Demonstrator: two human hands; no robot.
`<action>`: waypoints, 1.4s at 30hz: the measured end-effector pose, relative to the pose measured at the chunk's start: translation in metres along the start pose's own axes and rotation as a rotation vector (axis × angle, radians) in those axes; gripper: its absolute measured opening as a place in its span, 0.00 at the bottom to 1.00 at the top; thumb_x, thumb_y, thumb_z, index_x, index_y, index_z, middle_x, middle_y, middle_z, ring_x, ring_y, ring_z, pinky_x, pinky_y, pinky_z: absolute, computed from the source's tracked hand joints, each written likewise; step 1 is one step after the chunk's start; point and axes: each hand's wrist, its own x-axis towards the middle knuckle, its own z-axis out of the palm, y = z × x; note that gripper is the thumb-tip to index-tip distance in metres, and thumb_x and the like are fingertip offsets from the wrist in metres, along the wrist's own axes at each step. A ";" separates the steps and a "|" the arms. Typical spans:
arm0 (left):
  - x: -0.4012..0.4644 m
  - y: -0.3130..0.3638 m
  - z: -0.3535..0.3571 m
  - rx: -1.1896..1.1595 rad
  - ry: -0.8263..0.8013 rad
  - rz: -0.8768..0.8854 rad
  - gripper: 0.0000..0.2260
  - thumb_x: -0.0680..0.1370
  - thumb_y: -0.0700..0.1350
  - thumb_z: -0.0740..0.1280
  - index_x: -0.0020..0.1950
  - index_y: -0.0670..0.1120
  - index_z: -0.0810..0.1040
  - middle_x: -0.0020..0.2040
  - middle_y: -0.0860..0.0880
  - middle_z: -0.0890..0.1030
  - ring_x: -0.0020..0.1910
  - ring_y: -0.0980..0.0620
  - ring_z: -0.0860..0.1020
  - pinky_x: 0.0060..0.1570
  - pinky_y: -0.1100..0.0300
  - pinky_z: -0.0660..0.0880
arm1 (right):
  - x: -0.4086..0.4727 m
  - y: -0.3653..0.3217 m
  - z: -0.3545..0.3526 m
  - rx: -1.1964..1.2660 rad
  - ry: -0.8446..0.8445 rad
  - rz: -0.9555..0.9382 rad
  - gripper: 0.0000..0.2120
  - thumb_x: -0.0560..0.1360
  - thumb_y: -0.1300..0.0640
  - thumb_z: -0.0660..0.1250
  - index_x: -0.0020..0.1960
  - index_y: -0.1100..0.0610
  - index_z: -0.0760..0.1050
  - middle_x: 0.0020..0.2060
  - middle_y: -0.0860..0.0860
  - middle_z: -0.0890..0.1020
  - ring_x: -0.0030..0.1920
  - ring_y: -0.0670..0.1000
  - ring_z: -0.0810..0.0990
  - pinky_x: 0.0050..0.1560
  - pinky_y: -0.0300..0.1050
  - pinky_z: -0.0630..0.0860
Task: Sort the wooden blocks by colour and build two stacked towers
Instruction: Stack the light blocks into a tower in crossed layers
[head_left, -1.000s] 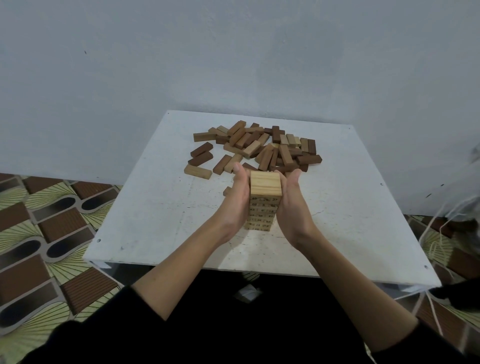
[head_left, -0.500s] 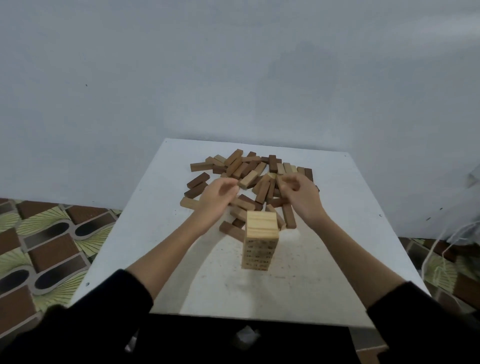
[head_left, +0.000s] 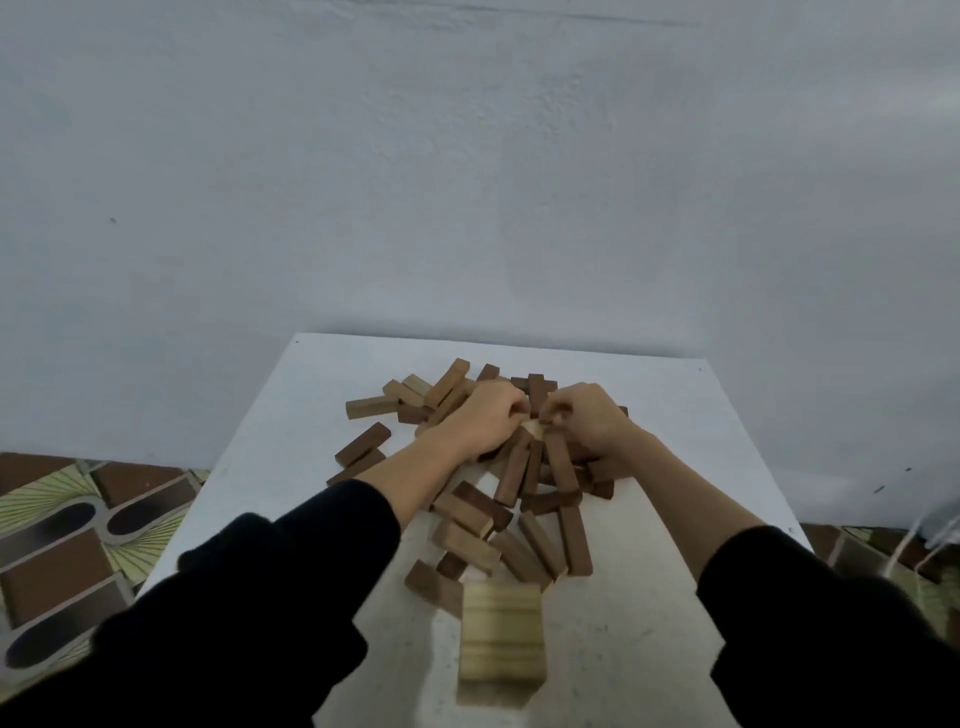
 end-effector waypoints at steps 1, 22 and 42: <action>0.006 -0.001 0.002 0.013 -0.010 -0.007 0.09 0.79 0.37 0.62 0.54 0.38 0.80 0.53 0.43 0.80 0.52 0.48 0.77 0.53 0.58 0.73 | 0.004 0.006 -0.001 -0.004 0.008 0.004 0.14 0.72 0.71 0.59 0.44 0.60 0.82 0.42 0.52 0.81 0.46 0.50 0.77 0.48 0.41 0.72; 0.060 0.006 0.038 0.198 -0.123 -0.130 0.04 0.74 0.41 0.65 0.41 0.44 0.70 0.42 0.43 0.73 0.46 0.43 0.76 0.37 0.56 0.67 | 0.033 0.038 -0.002 -0.482 -0.147 0.000 0.13 0.75 0.64 0.63 0.58 0.55 0.76 0.60 0.52 0.73 0.58 0.52 0.73 0.48 0.43 0.70; 0.042 0.011 -0.006 -0.336 -0.017 -0.341 0.05 0.72 0.40 0.71 0.42 0.44 0.75 0.37 0.47 0.75 0.35 0.51 0.72 0.34 0.61 0.69 | -0.003 0.009 -0.045 0.604 0.019 0.204 0.06 0.73 0.63 0.69 0.41 0.62 0.73 0.32 0.58 0.73 0.31 0.52 0.70 0.28 0.37 0.67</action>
